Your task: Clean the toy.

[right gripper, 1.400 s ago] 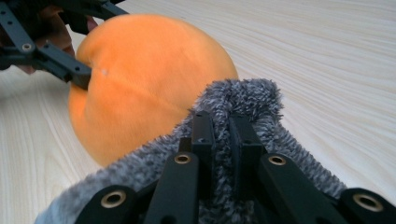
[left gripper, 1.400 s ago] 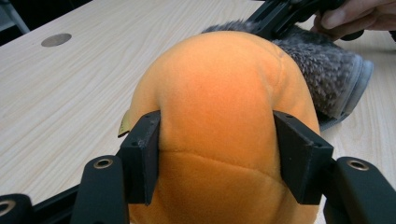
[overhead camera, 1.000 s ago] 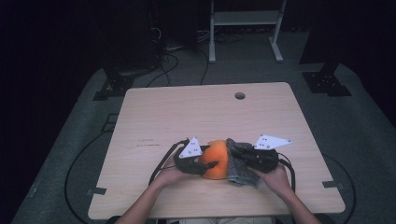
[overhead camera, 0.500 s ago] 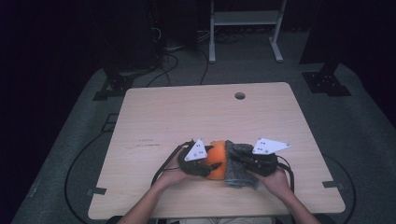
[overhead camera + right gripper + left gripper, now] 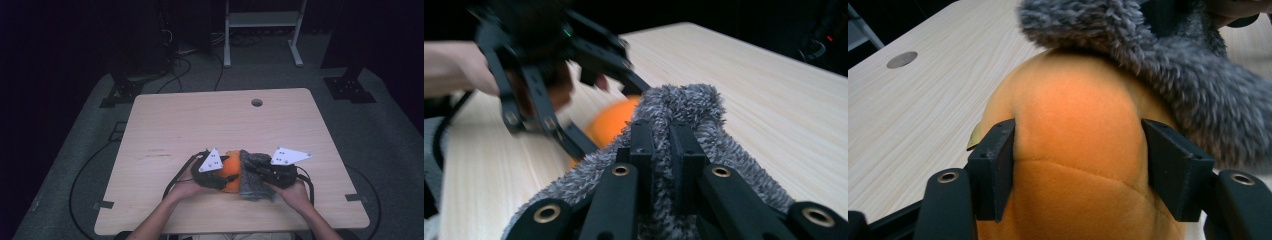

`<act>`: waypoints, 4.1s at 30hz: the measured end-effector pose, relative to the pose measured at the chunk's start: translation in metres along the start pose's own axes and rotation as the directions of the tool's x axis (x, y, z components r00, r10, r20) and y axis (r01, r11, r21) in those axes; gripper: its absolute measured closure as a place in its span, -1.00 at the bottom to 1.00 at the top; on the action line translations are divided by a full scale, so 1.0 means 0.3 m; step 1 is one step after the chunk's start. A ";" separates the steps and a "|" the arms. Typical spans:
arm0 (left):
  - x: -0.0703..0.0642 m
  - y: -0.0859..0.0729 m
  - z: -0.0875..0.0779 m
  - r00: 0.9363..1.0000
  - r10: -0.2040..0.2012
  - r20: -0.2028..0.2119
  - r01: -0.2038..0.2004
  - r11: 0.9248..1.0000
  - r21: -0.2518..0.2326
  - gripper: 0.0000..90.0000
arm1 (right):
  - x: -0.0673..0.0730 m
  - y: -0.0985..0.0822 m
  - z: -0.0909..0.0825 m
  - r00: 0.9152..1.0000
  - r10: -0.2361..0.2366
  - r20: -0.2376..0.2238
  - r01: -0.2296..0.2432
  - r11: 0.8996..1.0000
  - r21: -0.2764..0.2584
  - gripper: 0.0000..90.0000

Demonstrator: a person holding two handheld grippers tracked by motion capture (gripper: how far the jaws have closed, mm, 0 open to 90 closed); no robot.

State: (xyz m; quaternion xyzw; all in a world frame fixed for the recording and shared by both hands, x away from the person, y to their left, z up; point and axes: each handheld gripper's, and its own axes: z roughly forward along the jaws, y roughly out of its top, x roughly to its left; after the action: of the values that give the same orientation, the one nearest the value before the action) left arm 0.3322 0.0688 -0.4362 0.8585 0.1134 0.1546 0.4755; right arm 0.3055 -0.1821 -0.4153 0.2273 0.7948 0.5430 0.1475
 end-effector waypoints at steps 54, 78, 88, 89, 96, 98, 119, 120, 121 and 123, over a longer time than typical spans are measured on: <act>0.001 0.062 -0.017 0.999 -0.032 -0.020 0.033 0.999 0.040 -0.23 | -0.040 -0.026 -0.038 0.999 0.025 0.047 -0.028 0.998 0.048 0.82; -0.020 0.069 -0.016 1.000 0.011 -0.027 -0.011 1.000 0.009 -0.17 | -0.015 0.014 -0.036 0.998 -0.029 0.048 0.027 0.999 0.026 0.83; 0.047 0.019 -0.004 0.971 -0.228 0.073 0.226 0.973 0.039 -0.72 | -0.047 -0.040 -0.059 0.997 -0.010 0.078 0.005 0.998 0.064 0.83; 0.046 0.017 0.003 0.967 -0.232 0.102 0.230 0.972 0.039 -0.63 | -0.045 -0.042 -0.061 0.997 -0.010 0.077 0.005 0.998 0.061 0.83; 0.002 0.048 0.004 0.991 -0.126 0.055 0.124 0.992 0.026 -0.18 | 0.015 0.035 -0.076 0.994 -0.086 0.064 0.085 0.996 0.021 0.83; -0.006 0.049 0.012 0.993 -0.105 0.043 0.103 0.994 0.048 -0.16 | 0.041 0.052 -0.055 0.989 -0.139 0.050 0.137 0.989 0.048 0.83; 0.023 0.018 0.044 0.953 -0.258 0.156 0.253 0.966 0.051 -0.53 | -0.047 -0.060 -0.112 0.998 0.019 0.062 -0.022 0.998 0.051 0.83; 0.023 0.018 0.044 0.953 -0.258 0.156 0.253 0.966 0.051 -0.39 | -0.042 -0.055 -0.110 0.998 0.005 0.064 -0.008 0.999 0.052 0.83; 0.017 0.028 0.027 0.973 -0.200 0.113 0.199 0.980 0.026 -0.27 | -0.036 -0.048 -0.109 0.998 -0.005 0.065 0.002 0.999 0.051 0.82; 0.010 0.039 0.004 0.989 -0.138 0.053 0.139 0.990 -0.013 -0.15 | -0.028 -0.029 -0.109 0.998 -0.013 0.061 0.011 0.999 0.036 0.82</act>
State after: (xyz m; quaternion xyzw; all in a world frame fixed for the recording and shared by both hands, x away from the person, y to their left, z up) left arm 0.3361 0.0628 -0.4262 0.8485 0.1589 0.0996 0.4949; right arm 0.2951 -0.2152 -0.4115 0.2417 0.8008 0.5207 0.1707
